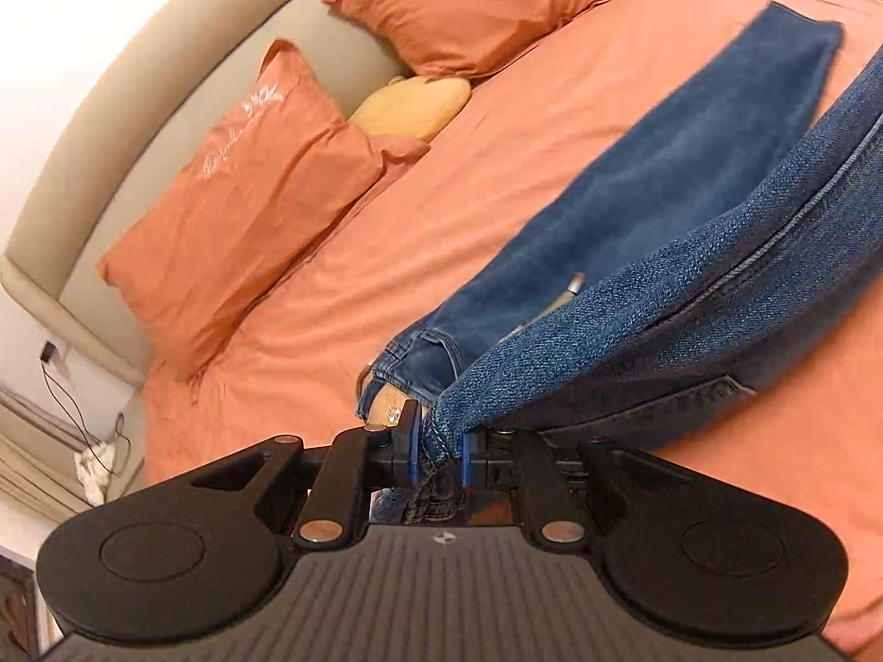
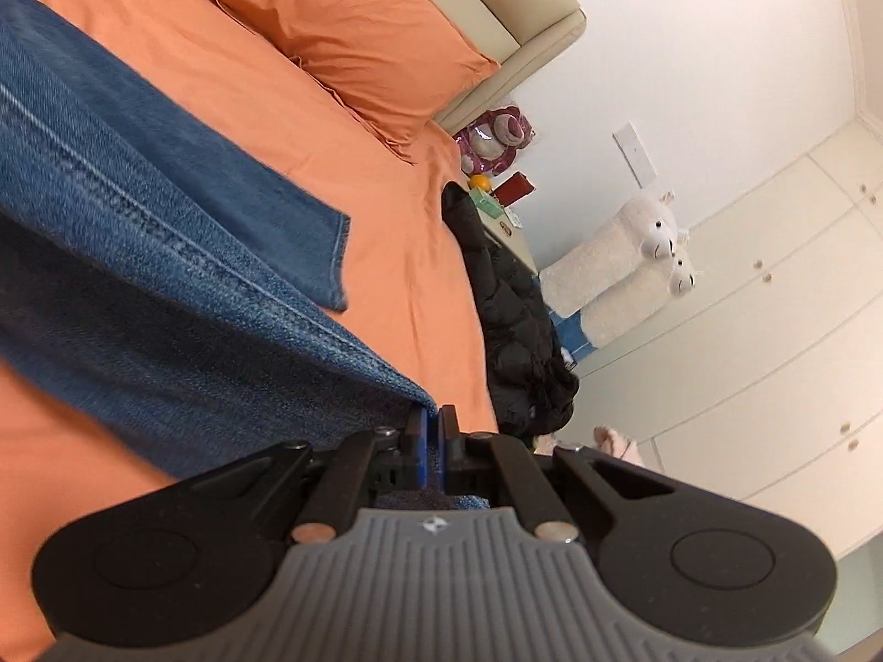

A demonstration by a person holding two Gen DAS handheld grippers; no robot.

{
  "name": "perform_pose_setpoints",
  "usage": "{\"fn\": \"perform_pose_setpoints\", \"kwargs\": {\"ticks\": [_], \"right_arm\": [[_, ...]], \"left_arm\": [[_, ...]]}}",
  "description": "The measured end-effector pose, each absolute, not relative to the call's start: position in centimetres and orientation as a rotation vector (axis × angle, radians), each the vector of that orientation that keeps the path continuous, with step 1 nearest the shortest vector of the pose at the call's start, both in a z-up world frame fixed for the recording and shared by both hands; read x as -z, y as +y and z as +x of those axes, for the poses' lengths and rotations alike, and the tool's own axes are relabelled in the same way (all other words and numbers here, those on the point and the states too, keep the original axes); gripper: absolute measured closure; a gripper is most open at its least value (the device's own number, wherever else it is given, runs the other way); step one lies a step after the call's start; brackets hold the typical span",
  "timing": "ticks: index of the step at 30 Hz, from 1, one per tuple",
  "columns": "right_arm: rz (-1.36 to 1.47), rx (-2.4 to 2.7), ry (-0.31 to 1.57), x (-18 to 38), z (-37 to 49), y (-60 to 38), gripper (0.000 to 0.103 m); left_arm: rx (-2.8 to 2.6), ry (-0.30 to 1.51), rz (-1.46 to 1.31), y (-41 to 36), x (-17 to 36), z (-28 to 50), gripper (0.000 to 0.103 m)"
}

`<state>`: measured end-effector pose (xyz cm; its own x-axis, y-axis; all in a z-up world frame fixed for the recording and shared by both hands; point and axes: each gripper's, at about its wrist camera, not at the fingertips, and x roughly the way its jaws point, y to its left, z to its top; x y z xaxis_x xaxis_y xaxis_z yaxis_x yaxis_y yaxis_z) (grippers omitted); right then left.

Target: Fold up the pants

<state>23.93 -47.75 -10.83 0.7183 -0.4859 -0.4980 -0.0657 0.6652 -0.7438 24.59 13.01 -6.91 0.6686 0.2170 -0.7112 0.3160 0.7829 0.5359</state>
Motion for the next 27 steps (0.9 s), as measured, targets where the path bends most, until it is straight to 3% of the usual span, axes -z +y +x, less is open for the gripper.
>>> {"fn": "perform_pose_setpoints", "kwargs": {"ticks": [8, 15, 21, 25, 26, 27], "right_arm": [[-0.933, 0.215, 0.783, 11.9, 39.9, -46.1, 0.103], [-1.012, 0.159, 0.900, 19.1, 53.1, -43.0, 0.103], [-1.106, 0.116, 1.017, 25.7, 58.5, -41.6, 0.103], [-1.143, 0.100, 1.054, 28.1, 60.3, -41.2, 0.103], [-1.149, 0.107, 1.052, 28.4, 60.1, -40.9, 0.103], [-1.147, 0.117, 1.049, 28.6, 60.2, -40.8, 0.103]], "left_arm": [[0.018, 0.974, 0.622, 16.3, 7.7, 34.0, 0.088], [0.008, 1.131, 0.564, 18.6, 14.1, 42.1, 0.087], [0.043, 1.177, 0.495, 20.5, 18.9, 44.4, 0.079], [0.069, 1.167, 0.456, 21.3, 19.5, 44.7, 0.079], [0.065, 1.163, 0.419, 21.6, 19.2, 44.6, 0.086], [0.060, 1.154, 0.361, 22.2, 18.7, 44.6, 0.086]]}}
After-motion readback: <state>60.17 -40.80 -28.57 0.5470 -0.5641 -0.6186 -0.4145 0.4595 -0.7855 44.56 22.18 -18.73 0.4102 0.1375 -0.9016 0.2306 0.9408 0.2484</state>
